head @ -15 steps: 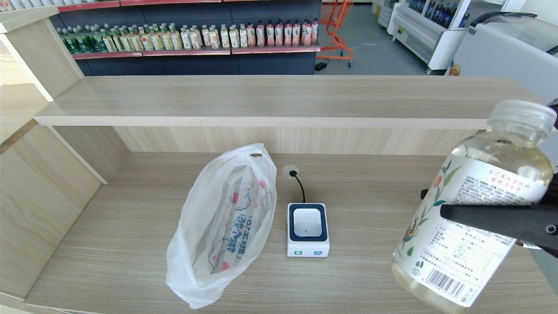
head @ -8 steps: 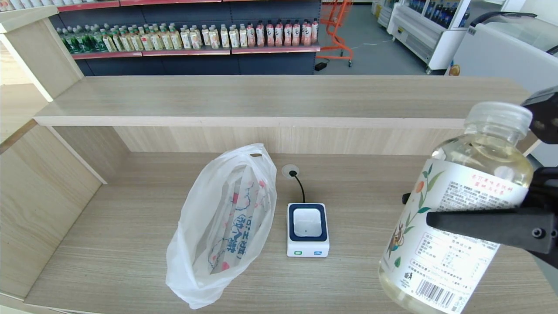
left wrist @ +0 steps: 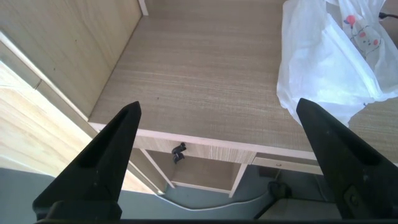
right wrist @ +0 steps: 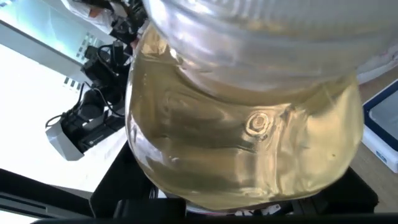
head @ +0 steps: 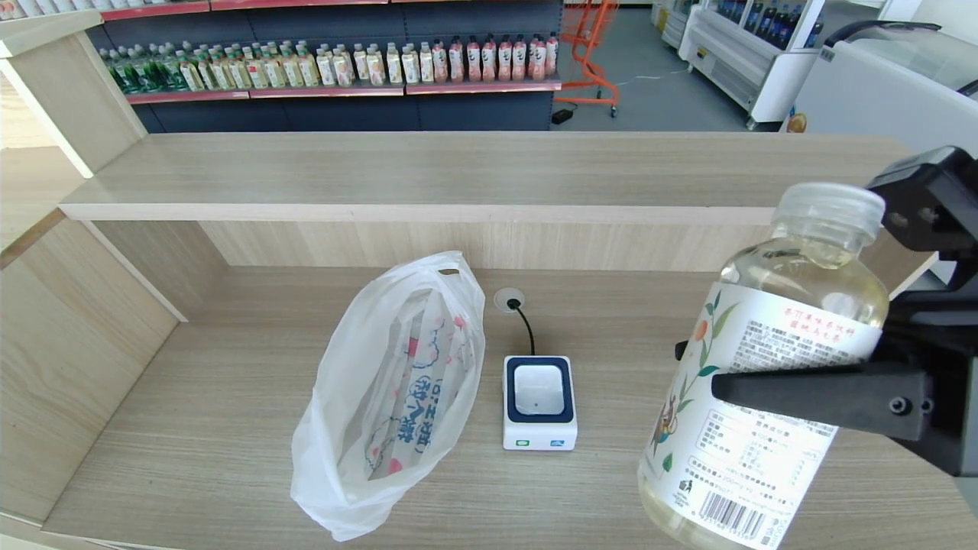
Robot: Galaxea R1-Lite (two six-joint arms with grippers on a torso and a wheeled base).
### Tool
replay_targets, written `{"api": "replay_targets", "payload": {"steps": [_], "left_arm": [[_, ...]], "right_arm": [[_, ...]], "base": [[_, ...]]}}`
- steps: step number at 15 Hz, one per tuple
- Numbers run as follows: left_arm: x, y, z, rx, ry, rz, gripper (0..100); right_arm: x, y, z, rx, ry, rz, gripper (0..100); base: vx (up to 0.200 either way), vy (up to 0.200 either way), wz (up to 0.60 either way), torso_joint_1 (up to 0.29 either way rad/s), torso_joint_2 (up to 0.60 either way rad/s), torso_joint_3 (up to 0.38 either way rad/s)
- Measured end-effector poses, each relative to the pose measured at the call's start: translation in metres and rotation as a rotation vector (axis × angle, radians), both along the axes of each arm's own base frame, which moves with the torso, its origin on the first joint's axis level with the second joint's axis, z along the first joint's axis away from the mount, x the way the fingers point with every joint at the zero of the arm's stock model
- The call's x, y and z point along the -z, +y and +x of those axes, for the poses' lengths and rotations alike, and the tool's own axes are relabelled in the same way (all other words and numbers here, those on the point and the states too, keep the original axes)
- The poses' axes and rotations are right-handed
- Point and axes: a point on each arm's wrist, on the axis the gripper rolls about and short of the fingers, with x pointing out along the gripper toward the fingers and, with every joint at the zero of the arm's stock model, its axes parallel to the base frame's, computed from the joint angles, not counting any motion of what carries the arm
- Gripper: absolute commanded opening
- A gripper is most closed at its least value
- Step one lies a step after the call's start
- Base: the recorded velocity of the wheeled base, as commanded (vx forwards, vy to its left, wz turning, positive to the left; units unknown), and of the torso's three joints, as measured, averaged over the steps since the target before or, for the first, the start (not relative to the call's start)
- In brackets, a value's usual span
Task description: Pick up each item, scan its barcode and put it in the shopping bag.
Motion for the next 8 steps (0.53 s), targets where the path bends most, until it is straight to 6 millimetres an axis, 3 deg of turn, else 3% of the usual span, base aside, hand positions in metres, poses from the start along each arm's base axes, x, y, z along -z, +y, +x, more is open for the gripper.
{"api": "replay_targets", "payload": {"steps": [8], "left_arm": [[0.0,0.0,0.0,0.001,0.0,0.0,100]], "right_arm": [[0.0024,0.0047,0.007,-0.004,0.006,-0.005,0]], "base": [[0.0,0.0,0.0,0.0,0.0,0.0]]}}
